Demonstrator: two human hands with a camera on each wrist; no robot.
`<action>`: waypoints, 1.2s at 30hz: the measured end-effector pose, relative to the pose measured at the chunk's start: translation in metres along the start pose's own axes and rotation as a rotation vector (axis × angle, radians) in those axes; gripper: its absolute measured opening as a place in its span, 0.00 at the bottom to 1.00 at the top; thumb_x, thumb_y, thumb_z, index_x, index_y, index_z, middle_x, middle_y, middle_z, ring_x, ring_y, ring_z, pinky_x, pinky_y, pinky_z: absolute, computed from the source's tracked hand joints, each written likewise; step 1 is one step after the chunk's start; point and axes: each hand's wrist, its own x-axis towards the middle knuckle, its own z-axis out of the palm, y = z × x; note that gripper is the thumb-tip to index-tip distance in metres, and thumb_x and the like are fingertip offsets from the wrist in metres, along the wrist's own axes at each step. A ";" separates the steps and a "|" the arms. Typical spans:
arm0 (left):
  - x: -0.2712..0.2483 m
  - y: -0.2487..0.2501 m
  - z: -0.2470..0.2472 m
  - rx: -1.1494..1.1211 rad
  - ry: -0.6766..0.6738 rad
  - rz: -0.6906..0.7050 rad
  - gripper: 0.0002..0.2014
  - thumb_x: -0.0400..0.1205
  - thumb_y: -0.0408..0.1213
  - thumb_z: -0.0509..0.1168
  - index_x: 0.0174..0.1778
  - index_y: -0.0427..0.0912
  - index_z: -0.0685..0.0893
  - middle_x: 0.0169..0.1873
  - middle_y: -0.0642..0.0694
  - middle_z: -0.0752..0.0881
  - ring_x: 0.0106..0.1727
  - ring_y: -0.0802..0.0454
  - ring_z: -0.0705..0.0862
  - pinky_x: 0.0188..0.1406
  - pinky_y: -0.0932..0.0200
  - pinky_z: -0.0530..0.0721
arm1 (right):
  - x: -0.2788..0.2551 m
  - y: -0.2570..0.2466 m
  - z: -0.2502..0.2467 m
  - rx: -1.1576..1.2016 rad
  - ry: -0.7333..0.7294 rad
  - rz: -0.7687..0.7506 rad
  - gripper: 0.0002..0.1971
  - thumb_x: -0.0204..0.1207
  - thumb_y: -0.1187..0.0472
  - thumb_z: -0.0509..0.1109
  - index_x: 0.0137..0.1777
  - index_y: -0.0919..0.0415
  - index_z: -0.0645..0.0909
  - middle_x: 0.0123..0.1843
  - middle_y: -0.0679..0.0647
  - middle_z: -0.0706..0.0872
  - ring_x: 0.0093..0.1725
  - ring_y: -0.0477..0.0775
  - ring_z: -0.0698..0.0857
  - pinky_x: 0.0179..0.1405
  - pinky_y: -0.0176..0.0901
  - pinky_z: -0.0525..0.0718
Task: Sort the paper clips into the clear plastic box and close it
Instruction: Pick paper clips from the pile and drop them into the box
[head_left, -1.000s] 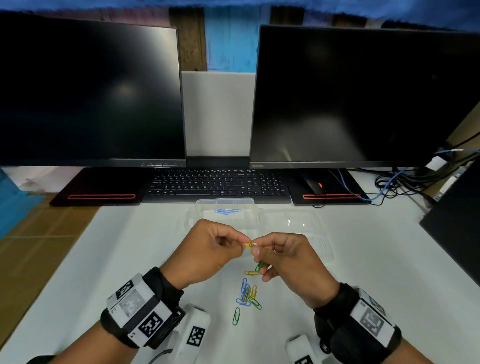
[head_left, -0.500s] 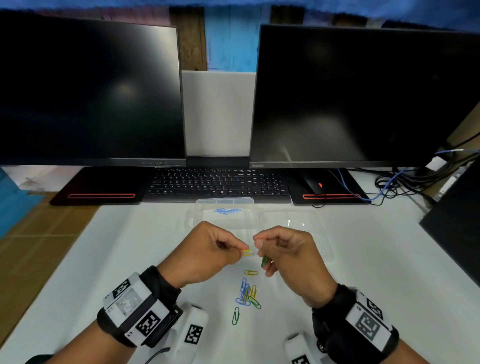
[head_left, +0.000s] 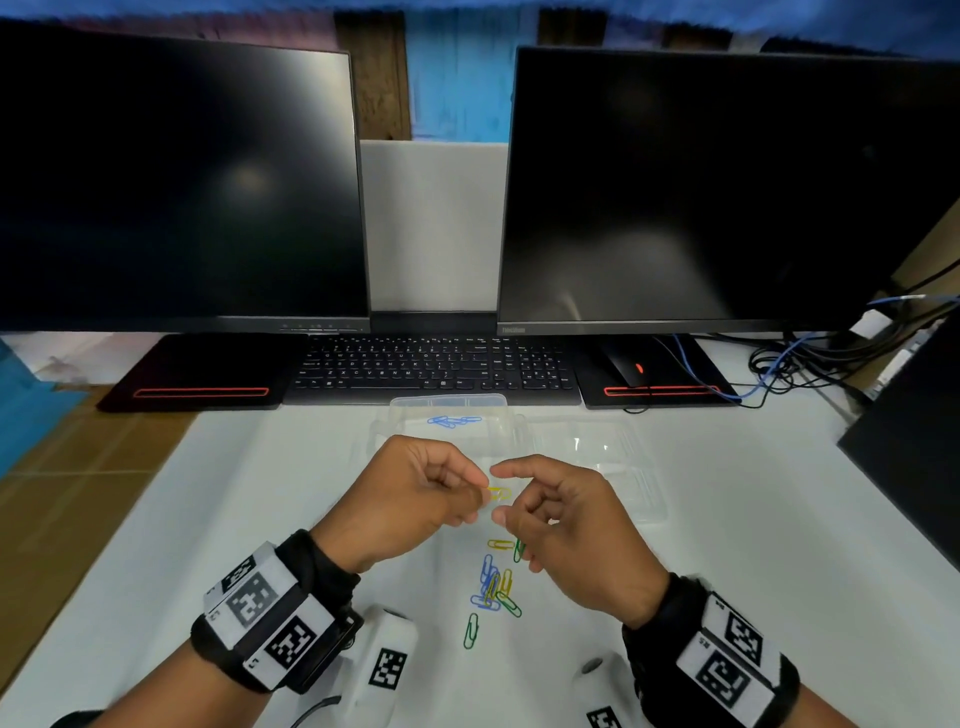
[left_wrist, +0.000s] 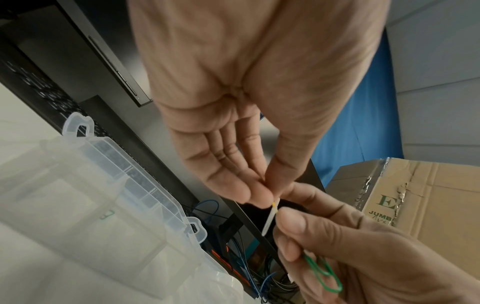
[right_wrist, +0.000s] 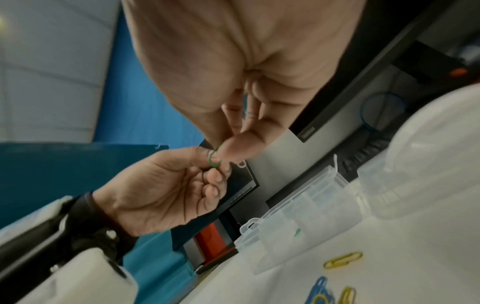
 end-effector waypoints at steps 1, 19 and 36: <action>-0.001 0.000 0.001 -0.002 -0.005 -0.010 0.04 0.72 0.23 0.74 0.36 0.36 0.89 0.27 0.41 0.88 0.29 0.51 0.86 0.32 0.61 0.85 | -0.001 0.000 0.001 -0.040 0.018 -0.033 0.12 0.73 0.67 0.75 0.50 0.48 0.86 0.26 0.49 0.80 0.24 0.48 0.79 0.25 0.42 0.84; 0.000 0.005 -0.004 -0.031 0.039 -0.009 0.08 0.75 0.20 0.69 0.40 0.36 0.91 0.28 0.48 0.90 0.30 0.55 0.87 0.35 0.65 0.86 | 0.005 -0.003 -0.014 -0.007 0.048 -0.053 0.04 0.75 0.70 0.72 0.44 0.63 0.87 0.30 0.52 0.81 0.23 0.48 0.80 0.23 0.39 0.84; -0.002 0.011 -0.005 -0.242 0.033 -0.070 0.05 0.75 0.22 0.70 0.41 0.33 0.90 0.28 0.42 0.88 0.29 0.53 0.87 0.35 0.65 0.87 | 0.004 -0.008 -0.014 0.188 0.010 -0.109 0.01 0.70 0.72 0.77 0.39 0.69 0.87 0.25 0.53 0.82 0.20 0.53 0.79 0.18 0.40 0.81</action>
